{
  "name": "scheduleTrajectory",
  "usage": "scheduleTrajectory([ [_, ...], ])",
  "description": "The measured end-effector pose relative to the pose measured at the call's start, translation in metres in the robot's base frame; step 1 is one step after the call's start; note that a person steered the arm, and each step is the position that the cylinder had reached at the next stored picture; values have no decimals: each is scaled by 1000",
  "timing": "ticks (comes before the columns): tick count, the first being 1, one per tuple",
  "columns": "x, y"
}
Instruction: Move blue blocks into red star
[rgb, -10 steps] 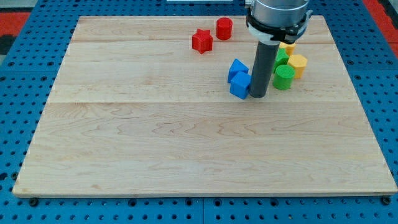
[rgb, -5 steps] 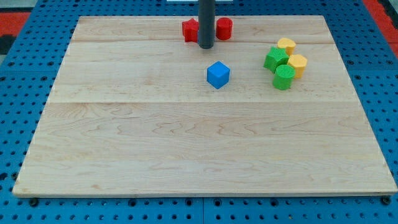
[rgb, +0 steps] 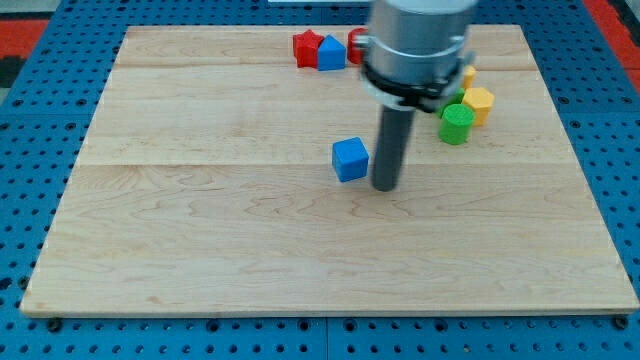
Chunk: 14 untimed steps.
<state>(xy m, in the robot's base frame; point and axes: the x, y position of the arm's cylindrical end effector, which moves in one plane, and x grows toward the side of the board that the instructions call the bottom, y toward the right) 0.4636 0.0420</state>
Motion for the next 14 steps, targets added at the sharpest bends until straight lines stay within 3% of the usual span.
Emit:
scheduleTrajectory([
  [1, -39, -70],
  [2, -71, -104],
  [6, -67, -81],
  [7, -43, -78],
  [8, 8, -81],
  [9, 11, -34],
  [10, -13, -3],
  [11, -71, -22],
  [12, -65, -52],
  [13, -33, -53],
  [14, -41, -107],
])
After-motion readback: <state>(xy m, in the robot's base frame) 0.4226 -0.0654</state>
